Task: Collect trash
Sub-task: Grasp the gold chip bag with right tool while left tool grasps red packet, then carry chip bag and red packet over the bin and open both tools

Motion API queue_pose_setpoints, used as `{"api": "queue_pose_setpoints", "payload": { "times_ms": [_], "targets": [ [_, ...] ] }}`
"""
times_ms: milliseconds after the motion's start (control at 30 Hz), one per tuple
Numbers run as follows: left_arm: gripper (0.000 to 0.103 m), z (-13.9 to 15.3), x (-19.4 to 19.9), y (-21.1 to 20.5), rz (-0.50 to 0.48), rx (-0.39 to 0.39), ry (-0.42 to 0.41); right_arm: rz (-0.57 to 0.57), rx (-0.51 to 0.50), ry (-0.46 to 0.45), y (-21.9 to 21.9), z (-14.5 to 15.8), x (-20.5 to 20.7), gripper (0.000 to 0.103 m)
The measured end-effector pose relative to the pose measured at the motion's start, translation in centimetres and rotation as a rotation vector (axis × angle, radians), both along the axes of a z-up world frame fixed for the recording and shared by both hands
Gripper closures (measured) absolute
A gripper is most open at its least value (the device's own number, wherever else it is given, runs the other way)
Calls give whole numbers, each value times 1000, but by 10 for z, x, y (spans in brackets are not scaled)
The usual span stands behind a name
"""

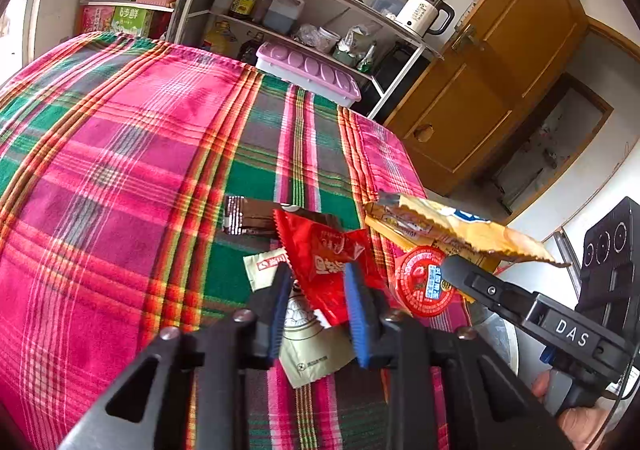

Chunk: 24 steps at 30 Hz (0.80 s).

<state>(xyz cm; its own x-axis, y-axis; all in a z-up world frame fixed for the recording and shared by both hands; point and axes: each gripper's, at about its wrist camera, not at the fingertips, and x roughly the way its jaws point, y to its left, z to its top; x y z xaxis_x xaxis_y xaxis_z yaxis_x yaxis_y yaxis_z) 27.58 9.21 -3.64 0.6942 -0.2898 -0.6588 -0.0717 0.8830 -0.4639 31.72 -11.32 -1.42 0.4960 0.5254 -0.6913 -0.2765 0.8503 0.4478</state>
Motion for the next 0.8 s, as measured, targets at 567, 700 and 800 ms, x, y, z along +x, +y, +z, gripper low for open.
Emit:
{"api": "queue_pose_setpoints", "payload": {
  "times_ms": [567, 700, 800],
  "targets": [
    [100, 17, -38, 8, 7, 12, -57, 20, -35, -30, -5, 6, -6, 85],
    [100, 17, -42, 10, 10, 9, -58, 42, -88, -75, 1, 9, -6, 93],
    [100, 18, -45, 12, 14, 8, -60, 34, -114, -103, 2, 12, -9, 99]
  ]
}}
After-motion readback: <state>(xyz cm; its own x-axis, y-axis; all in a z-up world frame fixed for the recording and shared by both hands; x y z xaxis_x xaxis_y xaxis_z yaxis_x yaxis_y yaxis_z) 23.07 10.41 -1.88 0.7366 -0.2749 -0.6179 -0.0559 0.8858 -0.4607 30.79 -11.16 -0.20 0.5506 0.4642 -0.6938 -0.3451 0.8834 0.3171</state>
